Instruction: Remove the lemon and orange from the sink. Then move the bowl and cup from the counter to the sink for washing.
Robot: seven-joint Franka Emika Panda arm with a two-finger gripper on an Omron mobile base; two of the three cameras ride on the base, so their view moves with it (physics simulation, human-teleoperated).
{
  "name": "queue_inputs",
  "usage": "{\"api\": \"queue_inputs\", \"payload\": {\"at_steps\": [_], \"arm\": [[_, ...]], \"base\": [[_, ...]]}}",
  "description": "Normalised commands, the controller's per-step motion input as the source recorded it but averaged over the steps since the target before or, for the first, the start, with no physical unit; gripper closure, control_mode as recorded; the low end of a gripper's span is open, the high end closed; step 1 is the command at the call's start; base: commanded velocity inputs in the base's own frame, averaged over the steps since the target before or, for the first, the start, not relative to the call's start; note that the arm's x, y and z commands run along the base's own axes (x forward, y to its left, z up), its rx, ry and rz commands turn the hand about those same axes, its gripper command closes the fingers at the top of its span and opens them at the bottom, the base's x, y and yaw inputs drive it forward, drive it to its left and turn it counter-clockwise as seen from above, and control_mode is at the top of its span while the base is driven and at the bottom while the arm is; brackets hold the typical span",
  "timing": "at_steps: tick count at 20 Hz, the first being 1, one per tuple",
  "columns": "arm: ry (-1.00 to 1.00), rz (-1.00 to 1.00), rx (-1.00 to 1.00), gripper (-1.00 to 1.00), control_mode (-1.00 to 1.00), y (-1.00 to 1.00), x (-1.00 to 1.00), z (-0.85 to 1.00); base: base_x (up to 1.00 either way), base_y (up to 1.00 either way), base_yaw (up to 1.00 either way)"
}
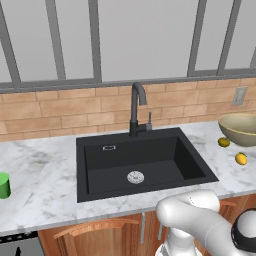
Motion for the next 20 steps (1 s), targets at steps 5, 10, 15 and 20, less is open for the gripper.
{"api": "queue_inputs", "payload": {"at_steps": [5,10,15,20], "arm": [[0.00,0.13,0.00,1.00,-1.00,0.29,0.00,0.03],[0.00,0.12,0.00,1.00,-1.00,0.31,-0.01,0.00],[0.00,0.10,0.01,1.00,-1.00,0.30,0.00,0.00],[0.00,0.12,0.04,1.00,-1.00,0.29,0.00,0.00]], "base": [[0.00,0.00,0.00],[0.00,0.00,0.00],[0.00,0.00,0.00],[0.00,0.00,0.00]]}}
